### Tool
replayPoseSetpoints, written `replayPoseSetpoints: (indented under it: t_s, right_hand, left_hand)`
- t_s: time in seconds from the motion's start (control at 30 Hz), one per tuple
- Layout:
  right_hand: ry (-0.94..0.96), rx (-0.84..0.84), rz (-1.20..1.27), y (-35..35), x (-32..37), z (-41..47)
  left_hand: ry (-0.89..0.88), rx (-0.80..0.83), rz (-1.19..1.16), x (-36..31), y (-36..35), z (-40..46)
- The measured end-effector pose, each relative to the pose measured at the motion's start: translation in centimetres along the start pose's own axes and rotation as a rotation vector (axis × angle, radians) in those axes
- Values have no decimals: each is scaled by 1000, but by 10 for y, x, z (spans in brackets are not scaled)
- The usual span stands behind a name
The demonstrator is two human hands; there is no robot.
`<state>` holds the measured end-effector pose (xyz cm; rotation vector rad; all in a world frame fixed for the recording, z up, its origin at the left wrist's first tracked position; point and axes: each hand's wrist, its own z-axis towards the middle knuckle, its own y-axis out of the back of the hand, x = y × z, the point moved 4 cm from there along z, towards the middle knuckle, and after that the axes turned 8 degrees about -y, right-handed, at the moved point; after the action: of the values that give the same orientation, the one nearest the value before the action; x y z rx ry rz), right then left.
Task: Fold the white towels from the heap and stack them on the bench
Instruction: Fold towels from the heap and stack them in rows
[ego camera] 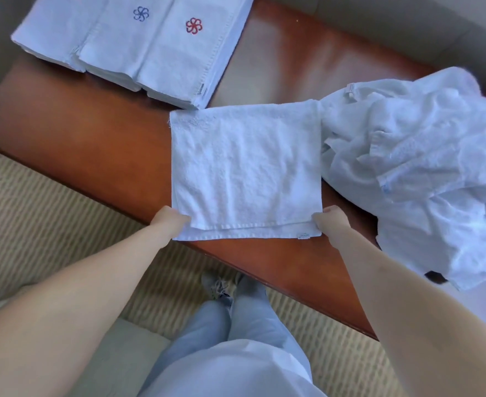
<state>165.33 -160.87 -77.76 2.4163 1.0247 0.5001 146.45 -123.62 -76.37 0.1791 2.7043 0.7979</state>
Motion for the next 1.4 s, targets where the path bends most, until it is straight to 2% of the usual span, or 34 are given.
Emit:
replayPoseSetpoints:
  t_s: [0.13,0.4,0.57,0.7,0.9,1.07,1.17,1.27,1.33,1.4]
  right_hand:
    - [73,21,38,3,5,10]
    - [108,70,120,12,9,-2]
    - [208,-5,256,22,-5,-43]
    - [263,-105,169,20,-26,-60]
    - [266,-168,-121,-3,-39,-24]
    - [252,-178,-85,-11,-48,-22]
    - [203,-64,87,-13,-45,-17]
    - [226,-38,99,-11,-43,-18]
    - [239,-43,53,-10,-45,-19]
    - [231,-38,23,-11,-48,-16]
  left_hand:
    - [73,-23,-140,1,-7,3]
    - [-50,-79,-278,8,9,-8]
    - [-168,-151,-310,15,27,-38]
    - [-185,-155,-292,40,21,-49]
    - [-140,-131,-221,67,-11,-14]
    - [-140,-162,-144,73,-20,-17]
    - [-99,-104,-322,73,-21,-12]
    - [-47,23,-545,69,-24,-15]
    - [-46,60,-542,68,-26,-15]
    - [-77,33,-436,70,-24,-14]
